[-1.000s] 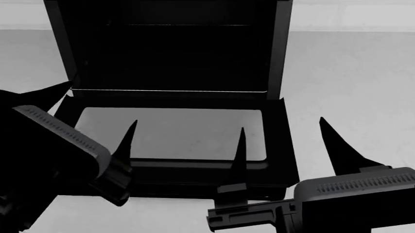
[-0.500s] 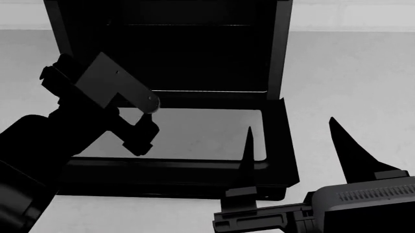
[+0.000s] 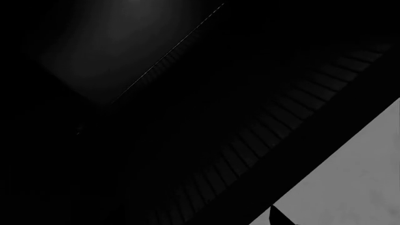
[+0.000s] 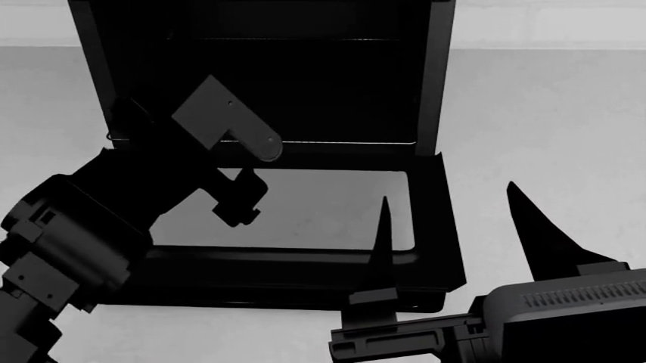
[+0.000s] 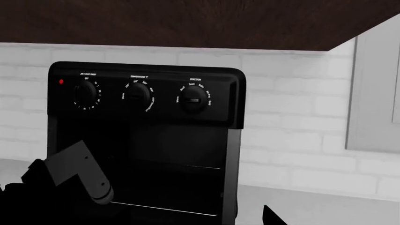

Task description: Fully slide the toaster oven rack0 out.

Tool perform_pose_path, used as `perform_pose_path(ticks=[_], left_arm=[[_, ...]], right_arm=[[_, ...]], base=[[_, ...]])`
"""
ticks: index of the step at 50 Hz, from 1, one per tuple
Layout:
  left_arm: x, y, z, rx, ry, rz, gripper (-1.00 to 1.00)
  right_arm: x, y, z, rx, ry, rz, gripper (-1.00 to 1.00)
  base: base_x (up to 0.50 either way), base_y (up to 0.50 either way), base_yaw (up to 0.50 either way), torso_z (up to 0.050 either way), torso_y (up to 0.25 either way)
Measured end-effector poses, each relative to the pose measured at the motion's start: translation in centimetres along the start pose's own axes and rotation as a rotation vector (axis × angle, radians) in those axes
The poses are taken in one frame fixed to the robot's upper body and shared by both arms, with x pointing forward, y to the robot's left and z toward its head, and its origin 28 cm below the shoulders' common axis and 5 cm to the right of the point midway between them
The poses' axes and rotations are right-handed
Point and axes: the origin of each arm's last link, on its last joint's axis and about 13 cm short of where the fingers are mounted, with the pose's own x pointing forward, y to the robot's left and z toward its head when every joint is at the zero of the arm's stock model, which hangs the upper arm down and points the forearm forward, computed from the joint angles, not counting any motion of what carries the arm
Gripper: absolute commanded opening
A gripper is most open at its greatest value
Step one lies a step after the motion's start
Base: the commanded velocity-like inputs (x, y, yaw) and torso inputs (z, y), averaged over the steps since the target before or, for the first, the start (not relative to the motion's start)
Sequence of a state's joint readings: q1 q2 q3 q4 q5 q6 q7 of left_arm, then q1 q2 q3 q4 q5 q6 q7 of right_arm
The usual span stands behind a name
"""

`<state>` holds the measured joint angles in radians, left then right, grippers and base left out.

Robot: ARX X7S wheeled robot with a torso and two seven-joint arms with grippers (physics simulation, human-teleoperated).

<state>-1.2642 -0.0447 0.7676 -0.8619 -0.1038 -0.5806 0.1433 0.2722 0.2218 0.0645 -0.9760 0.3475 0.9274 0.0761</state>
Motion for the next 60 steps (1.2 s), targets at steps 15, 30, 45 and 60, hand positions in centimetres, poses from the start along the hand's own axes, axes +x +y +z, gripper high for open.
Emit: perform_pose_path(ticks=[15,30,45,60], left_arm=[[0.8,0.0,0.7,0.126,0.005,0.052,-1.00],[-1.2,-0.3,-0.1,0.158,-0.023,0.053,-1.00],[-4.4,-1.1,-0.7,0.147,-0.037,0.032,-1.00],[-8.0,-2.2,-0.1,0.124,-0.079,0.009,1.00]], right_arm=[[-0.1,-0.1,-0.2,0.007,0.006,-0.001,1.00],[-0.3,0.0,-0.2,0.010,0.001,0.002,1.00],[-0.6,0.0,0.0,0.013,-0.005,0.000,1.00],[-0.9,0.0,0.0,0.015,-0.009,-0.001,1.00]], base=[[0.00,0.00,0.00,0.000,0.000],[0.00,0.00,0.00,0.000,0.000],[0.00,0.00,0.00,0.000,0.002],[0.00,0.00,-0.01,0.002,0.003]])
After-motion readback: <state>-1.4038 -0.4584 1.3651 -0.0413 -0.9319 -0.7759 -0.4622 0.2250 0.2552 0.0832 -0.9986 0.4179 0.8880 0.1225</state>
